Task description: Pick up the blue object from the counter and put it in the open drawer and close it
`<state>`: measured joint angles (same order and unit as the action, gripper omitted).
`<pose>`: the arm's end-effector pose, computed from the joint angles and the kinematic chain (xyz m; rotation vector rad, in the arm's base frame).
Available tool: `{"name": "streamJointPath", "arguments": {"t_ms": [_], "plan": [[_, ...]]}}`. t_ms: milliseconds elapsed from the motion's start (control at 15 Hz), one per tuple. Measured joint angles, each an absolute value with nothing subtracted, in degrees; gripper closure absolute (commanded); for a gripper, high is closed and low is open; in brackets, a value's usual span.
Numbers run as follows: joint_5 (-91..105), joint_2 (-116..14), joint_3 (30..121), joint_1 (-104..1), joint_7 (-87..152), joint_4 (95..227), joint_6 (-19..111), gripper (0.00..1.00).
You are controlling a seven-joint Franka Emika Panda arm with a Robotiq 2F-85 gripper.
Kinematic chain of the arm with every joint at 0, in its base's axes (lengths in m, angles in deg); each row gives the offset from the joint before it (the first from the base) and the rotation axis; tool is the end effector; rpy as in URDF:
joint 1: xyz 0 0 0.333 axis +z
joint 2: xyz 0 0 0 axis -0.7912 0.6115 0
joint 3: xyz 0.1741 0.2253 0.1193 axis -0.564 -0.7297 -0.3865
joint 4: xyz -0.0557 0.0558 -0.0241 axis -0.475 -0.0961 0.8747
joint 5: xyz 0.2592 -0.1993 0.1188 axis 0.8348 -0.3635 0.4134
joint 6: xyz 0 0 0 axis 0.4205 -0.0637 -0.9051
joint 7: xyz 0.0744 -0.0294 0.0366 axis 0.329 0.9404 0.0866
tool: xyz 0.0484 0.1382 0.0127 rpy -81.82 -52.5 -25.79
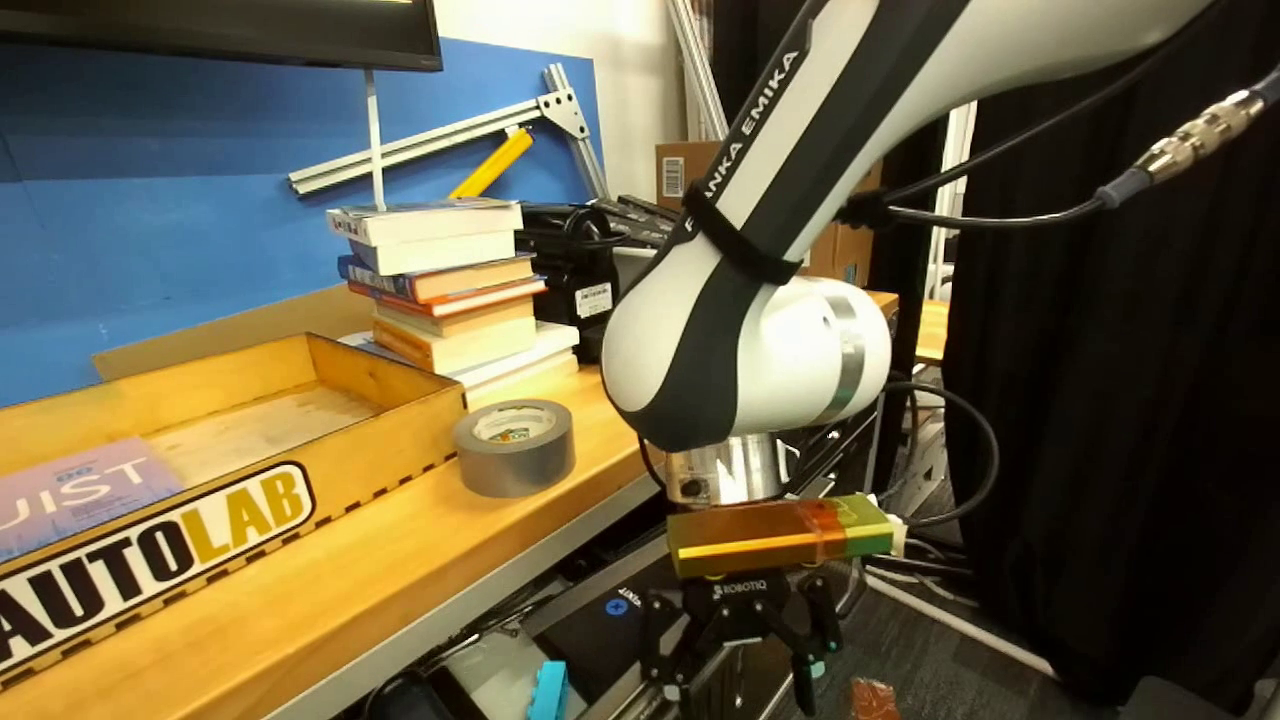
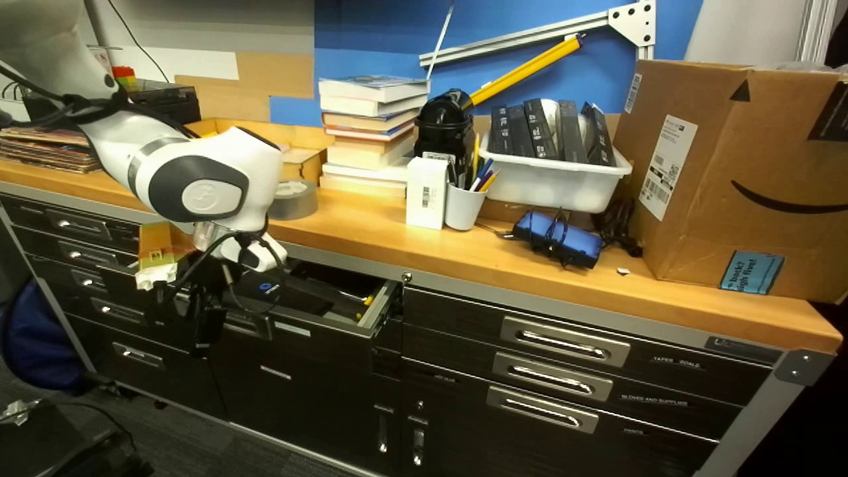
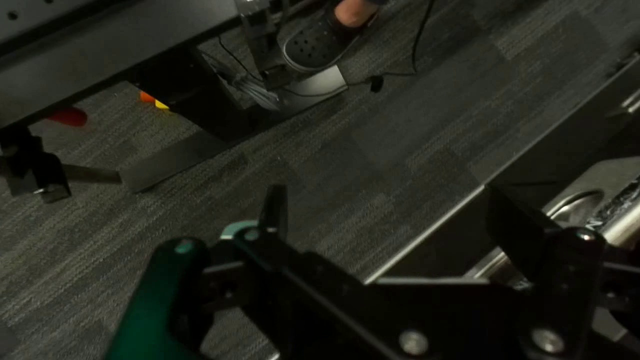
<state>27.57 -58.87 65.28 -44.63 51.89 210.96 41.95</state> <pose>0.3805 0.1132 0.2050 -2.9285 0.6159 0.6182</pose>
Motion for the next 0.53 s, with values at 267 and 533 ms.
{"name": "streamJointPath", "arguments": {"t_ms": [267, 533], "plan": [[26.30, -58.20, 65.21, -43.28, 60.03, 210.91, 53.35, 0.00], [17.43, -56.58, 66.31, -40.77, 73.78, 210.69, 64.65, 0.00]]}}
